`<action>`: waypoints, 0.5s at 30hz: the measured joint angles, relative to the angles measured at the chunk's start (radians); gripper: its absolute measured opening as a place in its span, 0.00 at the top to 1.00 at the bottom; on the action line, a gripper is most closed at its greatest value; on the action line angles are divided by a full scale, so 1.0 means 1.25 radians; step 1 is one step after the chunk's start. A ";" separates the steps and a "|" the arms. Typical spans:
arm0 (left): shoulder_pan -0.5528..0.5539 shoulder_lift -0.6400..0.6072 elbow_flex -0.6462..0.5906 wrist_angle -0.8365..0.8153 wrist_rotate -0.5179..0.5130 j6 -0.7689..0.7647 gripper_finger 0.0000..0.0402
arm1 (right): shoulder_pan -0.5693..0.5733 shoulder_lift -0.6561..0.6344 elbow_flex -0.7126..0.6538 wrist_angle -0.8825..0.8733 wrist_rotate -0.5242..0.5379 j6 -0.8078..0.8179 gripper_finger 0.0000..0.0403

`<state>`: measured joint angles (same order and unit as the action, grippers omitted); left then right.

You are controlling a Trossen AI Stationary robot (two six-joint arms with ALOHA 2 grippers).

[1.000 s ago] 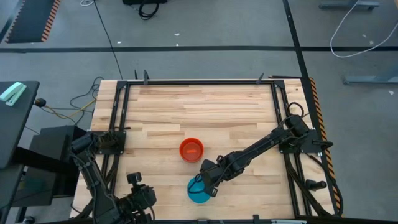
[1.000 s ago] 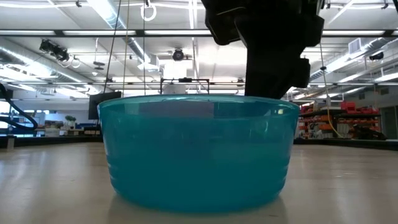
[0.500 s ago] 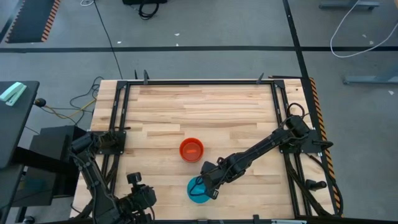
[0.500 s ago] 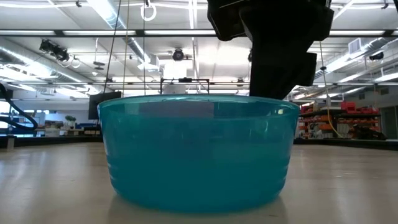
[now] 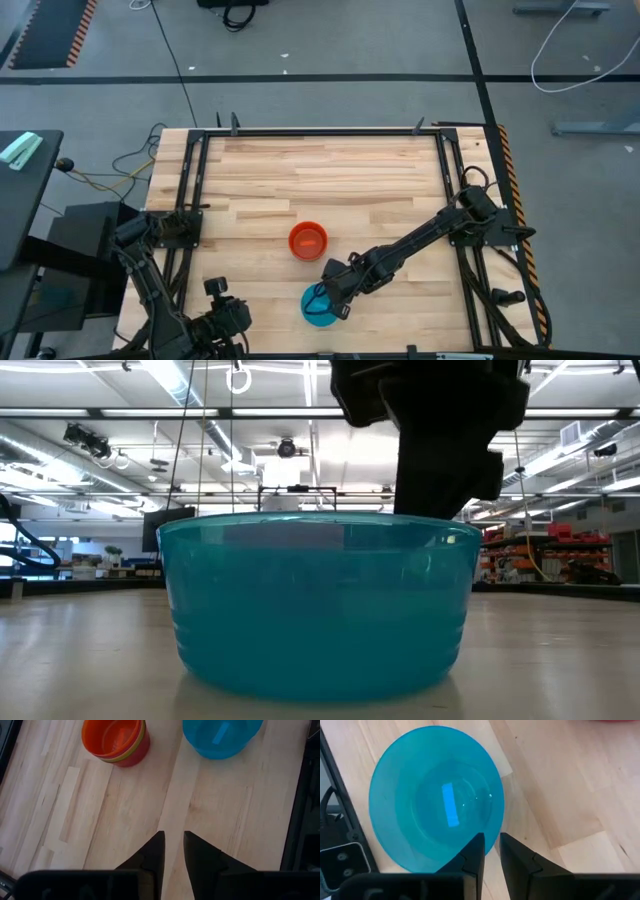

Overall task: Nest bowls inside each other
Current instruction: Stack the blue bowl on top of the orange bowl

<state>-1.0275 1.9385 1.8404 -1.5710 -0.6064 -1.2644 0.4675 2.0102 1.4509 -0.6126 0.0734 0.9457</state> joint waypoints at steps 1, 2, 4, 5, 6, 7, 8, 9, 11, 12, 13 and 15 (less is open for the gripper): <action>0.000 0.000 0.000 0.000 0.000 0.000 0.80 | 0.000 0.006 0.000 0.000 0.000 -0.002 0.84; 0.000 0.000 0.000 0.000 0.000 0.000 0.81 | 0.000 0.015 0.000 -0.001 -0.001 -0.003 0.84; 0.000 0.000 0.000 0.000 0.000 -0.001 0.81 | 0.000 0.034 0.000 0.014 -0.014 -0.003 0.84; 0.000 0.000 0.000 0.000 0.000 -0.001 0.82 | -0.001 0.044 0.000 0.015 -0.021 -0.004 0.84; 0.000 0.000 0.000 0.000 0.000 -0.001 0.82 | -0.002 0.054 0.000 0.017 -0.028 -0.004 0.84; 0.000 0.000 0.000 0.000 0.000 -0.001 0.82 | -0.002 0.063 0.000 0.020 -0.030 -0.006 0.84; 0.000 0.000 0.000 0.000 0.000 -0.001 0.83 | -0.004 0.070 0.000 0.026 -0.036 -0.009 0.84; 0.000 0.000 0.000 0.000 0.000 -0.002 0.83 | -0.006 0.075 0.000 0.029 -0.045 -0.010 0.84; 0.000 0.000 0.000 0.000 0.000 0.001 0.83 | -0.007 0.085 0.000 0.029 -0.052 -0.014 0.84; 0.000 0.000 0.000 0.000 0.000 0.000 0.83 | -0.007 0.084 0.000 0.032 -0.054 -0.021 0.84; 0.000 0.000 0.000 0.000 0.000 0.000 0.82 | -0.010 0.085 0.000 0.035 -0.054 -0.024 0.84; 0.000 0.000 0.000 0.000 0.000 0.000 0.82 | -0.010 0.079 0.000 0.034 -0.048 -0.026 0.84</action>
<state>-1.0271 1.9385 1.8404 -1.5711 -0.6060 -1.2644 0.4545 2.1095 1.4509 -0.5705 0.0131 0.9131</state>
